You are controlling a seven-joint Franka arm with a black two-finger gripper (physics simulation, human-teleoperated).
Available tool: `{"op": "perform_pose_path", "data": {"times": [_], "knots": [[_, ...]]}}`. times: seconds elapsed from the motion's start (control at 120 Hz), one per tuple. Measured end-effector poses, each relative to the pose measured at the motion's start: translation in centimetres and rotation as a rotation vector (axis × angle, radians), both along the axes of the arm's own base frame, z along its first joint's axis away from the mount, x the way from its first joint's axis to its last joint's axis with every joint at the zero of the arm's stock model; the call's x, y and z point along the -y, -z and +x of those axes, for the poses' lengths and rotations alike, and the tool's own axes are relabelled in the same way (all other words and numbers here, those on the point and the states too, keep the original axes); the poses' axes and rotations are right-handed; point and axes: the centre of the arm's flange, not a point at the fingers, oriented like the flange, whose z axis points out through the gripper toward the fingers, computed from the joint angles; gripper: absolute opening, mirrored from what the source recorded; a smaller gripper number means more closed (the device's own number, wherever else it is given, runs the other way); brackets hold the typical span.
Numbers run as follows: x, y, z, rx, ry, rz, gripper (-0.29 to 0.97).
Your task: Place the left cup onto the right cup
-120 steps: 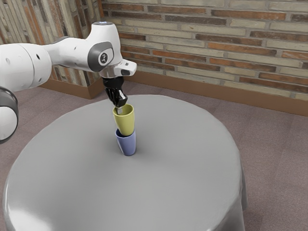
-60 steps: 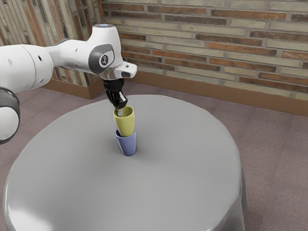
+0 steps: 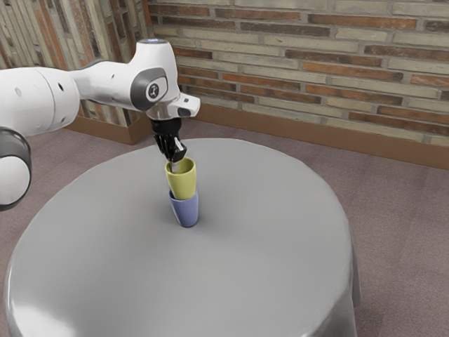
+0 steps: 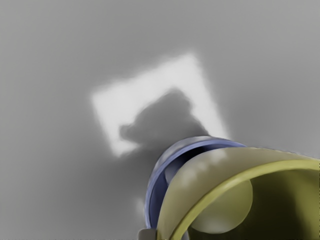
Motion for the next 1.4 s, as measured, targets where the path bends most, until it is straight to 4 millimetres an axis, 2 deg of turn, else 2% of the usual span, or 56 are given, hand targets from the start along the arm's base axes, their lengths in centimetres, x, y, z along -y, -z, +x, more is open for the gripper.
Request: {"op": "perform_pose_path", "data": {"times": [0.133,0.192,0.317,0.483,0.658,0.85,1.133,1.4], "knots": [[0.0,0.1,0.0,-0.001,-0.001,-0.001,-0.10],[0.0,0.2,0.0,-0.003,-0.002,-0.003,-0.05],[0.0,0.2,0.0,-0.005,-0.002,-0.007,0.12],[0.1,0.2,0.0,-0.005,-0.001,-0.010,0.41],[0.1,-0.2,-0.1,0.000,0.000,-0.011,0.56],[0.1,-1.5,-0.2,0.016,0.001,-0.011,0.63],[0.3,-4.6,-0.9,0.048,0.003,-0.011,0.67],[0.5,-7.4,-2.7,0.064,0.001,-0.015,0.68]]}}
